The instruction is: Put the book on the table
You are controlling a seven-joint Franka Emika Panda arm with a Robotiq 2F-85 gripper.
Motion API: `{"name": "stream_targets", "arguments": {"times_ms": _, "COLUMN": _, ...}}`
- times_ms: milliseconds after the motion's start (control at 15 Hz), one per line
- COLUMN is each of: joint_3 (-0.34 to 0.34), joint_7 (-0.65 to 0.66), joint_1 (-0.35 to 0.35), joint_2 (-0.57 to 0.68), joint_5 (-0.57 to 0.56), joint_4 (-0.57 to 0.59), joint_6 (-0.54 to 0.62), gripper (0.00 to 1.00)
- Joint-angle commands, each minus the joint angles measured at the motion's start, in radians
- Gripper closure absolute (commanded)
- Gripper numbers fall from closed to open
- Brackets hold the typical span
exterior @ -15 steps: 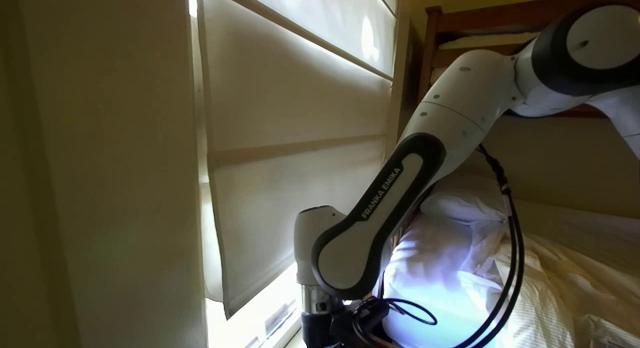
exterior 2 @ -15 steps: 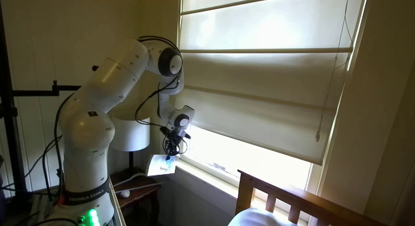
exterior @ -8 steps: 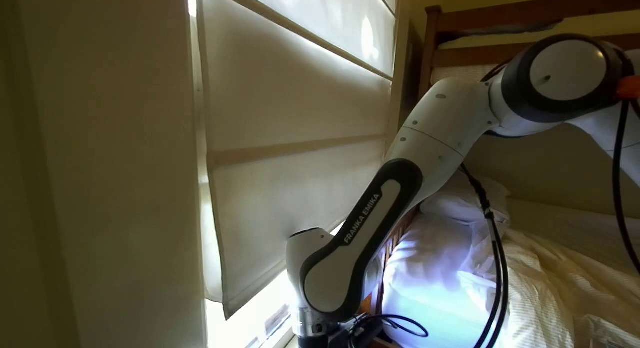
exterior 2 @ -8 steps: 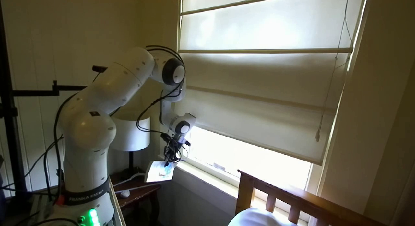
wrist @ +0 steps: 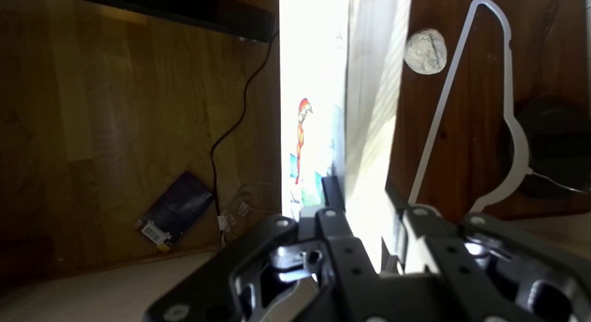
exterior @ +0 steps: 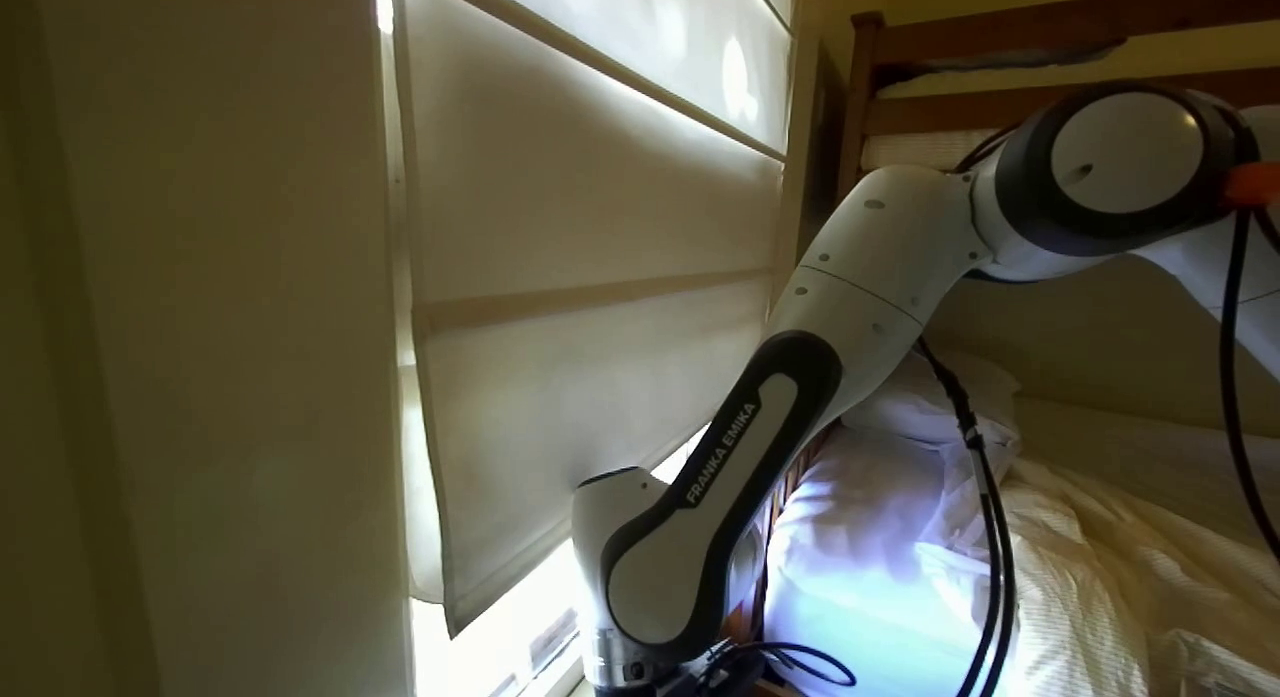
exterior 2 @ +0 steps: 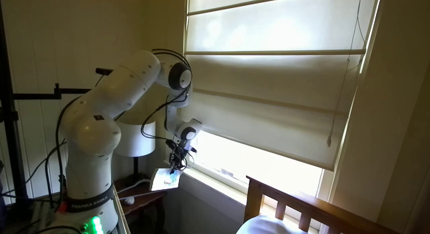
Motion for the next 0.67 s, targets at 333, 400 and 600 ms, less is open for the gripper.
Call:
{"name": "stream_targets", "arguments": {"times_ms": 333, "joint_3": 0.075, "joint_7": -0.051, "joint_1": 0.018, "joint_2": 0.055, "joint_5": 0.054, "joint_4": -0.152, "joint_6": 0.343, "gripper": 0.94}}
{"name": "stream_targets", "arguments": {"times_ms": 400, "joint_3": 0.099, "joint_7": -0.061, "joint_1": 0.009, "joint_2": 0.059, "joint_5": 0.057, "joint_4": -0.182, "joint_6": 0.391, "gripper": 0.94}}
{"name": "stream_targets", "arguments": {"times_ms": 600, "joint_3": 0.181, "joint_7": -0.108, "joint_1": -0.035, "joint_2": 0.09, "joint_5": 0.055, "joint_4": -0.242, "joint_6": 0.518, "gripper": 0.94}}
